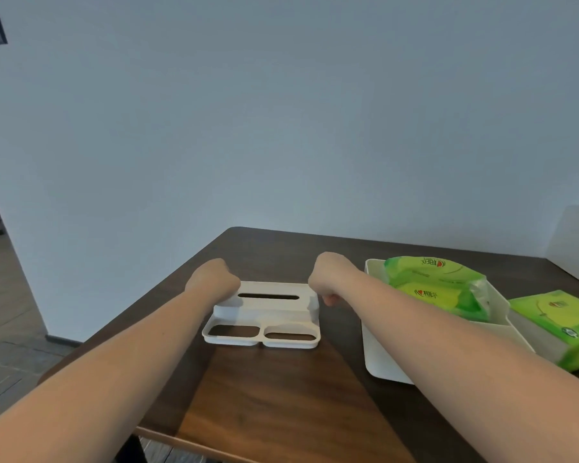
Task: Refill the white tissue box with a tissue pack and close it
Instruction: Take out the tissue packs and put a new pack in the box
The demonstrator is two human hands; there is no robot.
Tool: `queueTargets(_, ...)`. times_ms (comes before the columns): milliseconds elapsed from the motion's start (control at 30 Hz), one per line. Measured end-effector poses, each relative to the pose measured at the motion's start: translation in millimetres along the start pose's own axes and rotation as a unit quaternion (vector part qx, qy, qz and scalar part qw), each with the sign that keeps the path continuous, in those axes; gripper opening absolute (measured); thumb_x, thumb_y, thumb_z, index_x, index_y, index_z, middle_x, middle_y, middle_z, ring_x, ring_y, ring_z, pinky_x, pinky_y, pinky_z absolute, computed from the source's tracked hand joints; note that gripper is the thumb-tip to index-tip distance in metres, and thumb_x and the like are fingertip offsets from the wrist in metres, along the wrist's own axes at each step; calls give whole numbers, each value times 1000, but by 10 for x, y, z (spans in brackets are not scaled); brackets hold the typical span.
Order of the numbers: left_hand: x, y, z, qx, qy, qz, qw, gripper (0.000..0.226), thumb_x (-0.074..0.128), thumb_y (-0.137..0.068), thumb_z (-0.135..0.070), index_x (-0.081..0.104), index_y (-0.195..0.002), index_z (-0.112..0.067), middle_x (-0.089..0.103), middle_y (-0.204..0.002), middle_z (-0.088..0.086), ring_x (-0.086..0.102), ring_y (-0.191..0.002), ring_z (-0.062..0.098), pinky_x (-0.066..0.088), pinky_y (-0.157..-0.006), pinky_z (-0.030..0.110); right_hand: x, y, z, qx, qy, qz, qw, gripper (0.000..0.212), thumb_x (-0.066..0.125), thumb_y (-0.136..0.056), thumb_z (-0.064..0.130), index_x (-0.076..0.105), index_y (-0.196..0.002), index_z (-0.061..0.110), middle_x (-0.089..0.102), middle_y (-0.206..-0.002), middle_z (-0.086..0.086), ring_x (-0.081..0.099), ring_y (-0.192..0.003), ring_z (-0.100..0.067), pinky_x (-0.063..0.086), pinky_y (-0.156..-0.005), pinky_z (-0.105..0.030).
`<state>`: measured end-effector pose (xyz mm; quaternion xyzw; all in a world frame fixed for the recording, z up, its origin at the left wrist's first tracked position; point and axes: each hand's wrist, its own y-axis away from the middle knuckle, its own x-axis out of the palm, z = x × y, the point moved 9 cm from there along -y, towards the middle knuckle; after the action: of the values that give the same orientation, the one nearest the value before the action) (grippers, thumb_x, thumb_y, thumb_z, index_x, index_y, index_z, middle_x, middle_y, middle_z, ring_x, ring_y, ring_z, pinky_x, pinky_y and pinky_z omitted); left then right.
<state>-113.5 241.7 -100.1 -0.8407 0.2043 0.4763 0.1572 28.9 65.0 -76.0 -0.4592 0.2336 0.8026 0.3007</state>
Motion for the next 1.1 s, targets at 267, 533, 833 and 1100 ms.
queueTargets(267, -59, 406, -785, 102, 122, 1, 987, 21, 48, -87, -23, 63, -101, -17, 63, -94, -2, 61, -89, 21, 52, -74, 33, -642, 204, -133, 7, 59, -67, 996, 26, 45, -75, -1, 52, -51, 6, 57, -53, -9, 52, -48, -26, 43, -55, -25)
queueTargets(533, 116, 878, -1790, 214, 180, 59, 958, 26, 55, -88, -36, 66, -103, -18, 70, -104, 1, 63, -98, 19, 49, -79, 29, -1611, 532, -1070, 25, -10, -217, 976, 21, 46, -83, 6, 65, -90, 4, 66, -85, -12, 58, -72, -28, 42, -57, -26)
queueTargets(833, 433, 1112, -2287, 280, 52, 106, 953, 65, 66, -77, -54, 51, -134, -25, 65, -118, -1, 57, -102, 14, 46, -100, 33, -1899, 877, -2151, 105, 147, -169, 969, 51, 42, -86, -1, 51, -133, 18, 51, -138, -9, 51, -122, -31, 48, -92, -35)
queueTargets(1100, 537, 1105, -2459, 324, 18, 91, 942, 42, 68, -78, -45, 65, -117, -28, 54, -73, -17, 55, -81, 11, 42, -74, 24, -1624, 944, -2660, 98, 288, 34, 952, 81, 46, -83, -1, 17, -152, 31, 31, -157, 0, 39, -138, -26, 45, -103, -36)
